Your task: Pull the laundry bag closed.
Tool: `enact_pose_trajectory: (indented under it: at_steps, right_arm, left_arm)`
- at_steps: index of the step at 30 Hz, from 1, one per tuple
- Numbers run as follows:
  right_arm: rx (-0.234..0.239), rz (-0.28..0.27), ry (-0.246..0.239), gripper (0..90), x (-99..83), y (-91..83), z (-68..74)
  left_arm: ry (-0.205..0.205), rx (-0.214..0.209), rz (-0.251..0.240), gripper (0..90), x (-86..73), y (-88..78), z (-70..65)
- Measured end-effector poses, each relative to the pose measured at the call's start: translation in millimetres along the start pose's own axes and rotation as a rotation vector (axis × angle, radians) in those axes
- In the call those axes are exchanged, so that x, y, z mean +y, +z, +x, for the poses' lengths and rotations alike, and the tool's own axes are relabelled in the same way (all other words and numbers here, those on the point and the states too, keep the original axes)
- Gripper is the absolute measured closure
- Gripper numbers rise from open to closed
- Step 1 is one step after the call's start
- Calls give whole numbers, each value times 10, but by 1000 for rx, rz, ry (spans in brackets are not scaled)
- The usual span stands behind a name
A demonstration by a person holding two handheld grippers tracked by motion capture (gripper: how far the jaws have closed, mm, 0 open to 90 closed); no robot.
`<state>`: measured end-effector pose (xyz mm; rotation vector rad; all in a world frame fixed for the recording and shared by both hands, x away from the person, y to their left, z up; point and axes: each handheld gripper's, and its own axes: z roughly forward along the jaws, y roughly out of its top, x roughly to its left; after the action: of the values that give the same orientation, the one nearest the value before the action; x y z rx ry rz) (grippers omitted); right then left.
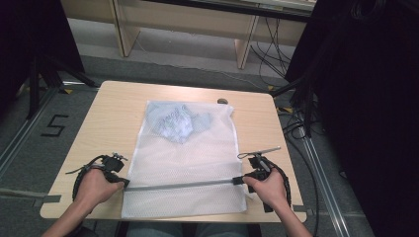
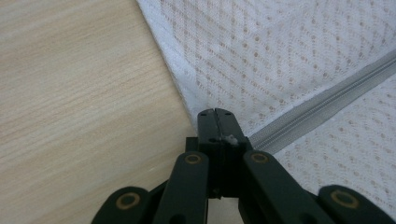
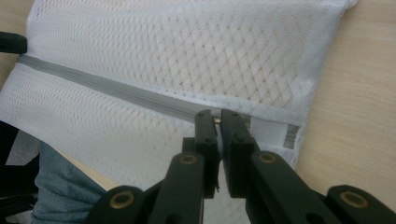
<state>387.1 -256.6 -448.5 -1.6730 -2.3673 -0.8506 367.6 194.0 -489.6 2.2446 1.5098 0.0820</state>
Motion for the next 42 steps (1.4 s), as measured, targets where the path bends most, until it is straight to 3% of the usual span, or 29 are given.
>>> enact_pose_trajectory:
  at_steps: [2,3,6,7,9,12,13,15,18,22,25,28,29,31,33,34,42]
  right_arm:
    - [-1,3,5,869,2,-5,-2]
    - [-3,33,60,869,5,-25,24]
    - [-7,20,63,869,6,-37,15]
    - [13,6,64,869,4,-30,12]
    - [13,15,108,869,-1,-40,35]
    - [10,2,40,869,2,-32,-44]
    - [-7,28,78,869,2,-50,-32]
    - [-10,30,68,869,-3,-61,-35]
    - [3,29,110,870,1,-68,-31]
    - [-13,32,69,869,-10,-60,-96]
    - [-24,35,91,869,-10,-42,-91]
    - [-22,39,75,869,-12,-26,-115]
    - [-15,69,120,869,-10,-36,-76]
    - [-18,74,131,869,-11,-29,-71]
    - [-33,58,97,869,-14,13,-109]
    - [-34,87,108,868,-19,8,-109]
    - [-29,84,120,830,-39,50,-114]
  left_arm:
    - [1,1,2,899,1,-1,0]
    - [1,1,2,899,1,-1,-1]
    - [-1,1,0,899,-1,-1,-1]
    - [1,0,0,899,0,-1,1]
    - [2,1,1,899,0,-1,0]
    - [2,1,1,899,0,-1,0]
    - [0,1,1,899,-1,-1,-1]
    - [2,1,1,899,0,-1,-1]
    - [2,0,1,899,0,-1,1]
    - [0,3,1,899,-1,-1,-3]
    - [1,3,1,899,0,-2,-3]
    - [0,3,2,899,0,-2,-3]
    - [1,2,2,899,0,-2,-2]
    - [0,2,1,899,0,-2,-2]
    - [0,2,1,899,-1,-2,-3]
    - [0,2,1,899,0,-2,-2]
    - [-7,-2,-7,898,-1,4,-1]
